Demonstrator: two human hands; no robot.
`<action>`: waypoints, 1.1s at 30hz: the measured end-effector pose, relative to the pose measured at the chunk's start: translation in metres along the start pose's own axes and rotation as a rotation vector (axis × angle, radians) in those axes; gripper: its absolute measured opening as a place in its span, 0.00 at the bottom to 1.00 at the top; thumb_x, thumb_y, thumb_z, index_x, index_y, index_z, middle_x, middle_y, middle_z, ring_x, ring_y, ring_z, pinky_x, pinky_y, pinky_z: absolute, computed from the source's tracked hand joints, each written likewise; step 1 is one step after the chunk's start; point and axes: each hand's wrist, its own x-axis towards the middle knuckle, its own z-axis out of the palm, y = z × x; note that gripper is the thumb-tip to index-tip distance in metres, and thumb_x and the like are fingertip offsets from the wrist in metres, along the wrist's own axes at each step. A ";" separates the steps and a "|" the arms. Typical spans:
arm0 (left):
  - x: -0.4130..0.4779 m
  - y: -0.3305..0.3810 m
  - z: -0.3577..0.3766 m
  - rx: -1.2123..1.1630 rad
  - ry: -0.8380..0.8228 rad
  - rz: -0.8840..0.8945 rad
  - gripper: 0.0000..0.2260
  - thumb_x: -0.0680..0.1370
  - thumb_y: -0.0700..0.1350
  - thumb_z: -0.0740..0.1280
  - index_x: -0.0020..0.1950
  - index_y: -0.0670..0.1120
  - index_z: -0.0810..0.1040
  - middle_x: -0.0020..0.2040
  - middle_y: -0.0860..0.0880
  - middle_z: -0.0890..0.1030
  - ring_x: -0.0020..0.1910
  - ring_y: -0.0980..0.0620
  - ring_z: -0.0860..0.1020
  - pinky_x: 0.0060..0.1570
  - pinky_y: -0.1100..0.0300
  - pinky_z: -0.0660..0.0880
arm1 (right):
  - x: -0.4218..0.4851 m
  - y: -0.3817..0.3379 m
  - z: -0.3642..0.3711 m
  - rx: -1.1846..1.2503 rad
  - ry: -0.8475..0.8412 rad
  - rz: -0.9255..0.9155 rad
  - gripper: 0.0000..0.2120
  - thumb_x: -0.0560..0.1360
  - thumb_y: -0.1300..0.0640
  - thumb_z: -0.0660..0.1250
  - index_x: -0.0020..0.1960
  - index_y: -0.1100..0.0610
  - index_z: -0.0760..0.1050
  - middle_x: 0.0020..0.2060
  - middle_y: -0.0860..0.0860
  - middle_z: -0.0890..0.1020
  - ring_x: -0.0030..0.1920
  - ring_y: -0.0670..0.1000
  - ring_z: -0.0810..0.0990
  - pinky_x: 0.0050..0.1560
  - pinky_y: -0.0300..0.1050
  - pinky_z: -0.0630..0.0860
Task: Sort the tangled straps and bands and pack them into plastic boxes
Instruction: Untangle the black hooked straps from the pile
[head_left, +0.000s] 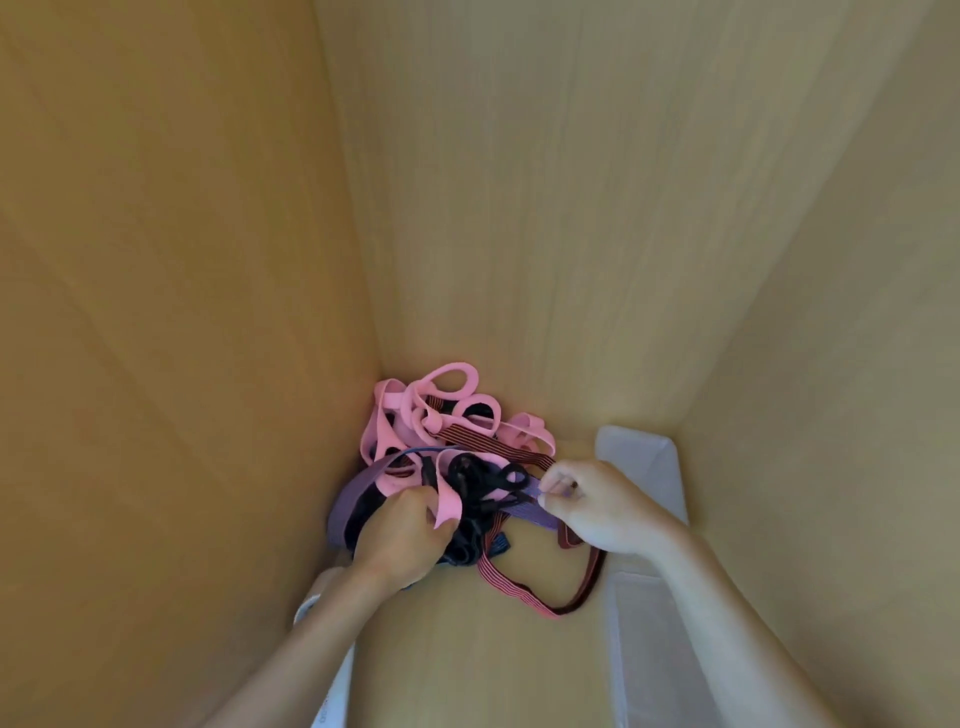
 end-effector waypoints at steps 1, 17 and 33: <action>0.000 -0.001 -0.001 -0.017 0.003 -0.006 0.14 0.77 0.49 0.71 0.34 0.52 0.70 0.31 0.53 0.76 0.32 0.56 0.74 0.29 0.59 0.67 | 0.003 0.002 0.000 0.011 0.006 0.000 0.04 0.78 0.50 0.67 0.47 0.49 0.79 0.44 0.43 0.84 0.40 0.42 0.82 0.49 0.44 0.80; 0.006 -0.008 -0.034 -0.288 0.259 0.011 0.11 0.75 0.40 0.70 0.43 0.57 0.81 0.39 0.58 0.80 0.37 0.54 0.76 0.36 0.60 0.75 | 0.042 -0.039 0.088 -0.141 0.092 -0.052 0.21 0.76 0.49 0.70 0.64 0.55 0.67 0.61 0.53 0.75 0.60 0.57 0.78 0.48 0.51 0.77; -0.001 0.022 -0.021 -0.385 0.368 0.018 0.18 0.74 0.41 0.69 0.61 0.55 0.71 0.55 0.63 0.73 0.46 0.61 0.77 0.43 0.68 0.74 | 0.044 -0.023 0.010 0.499 0.200 -0.011 0.10 0.77 0.66 0.68 0.45 0.52 0.79 0.39 0.50 0.86 0.43 0.52 0.84 0.51 0.53 0.79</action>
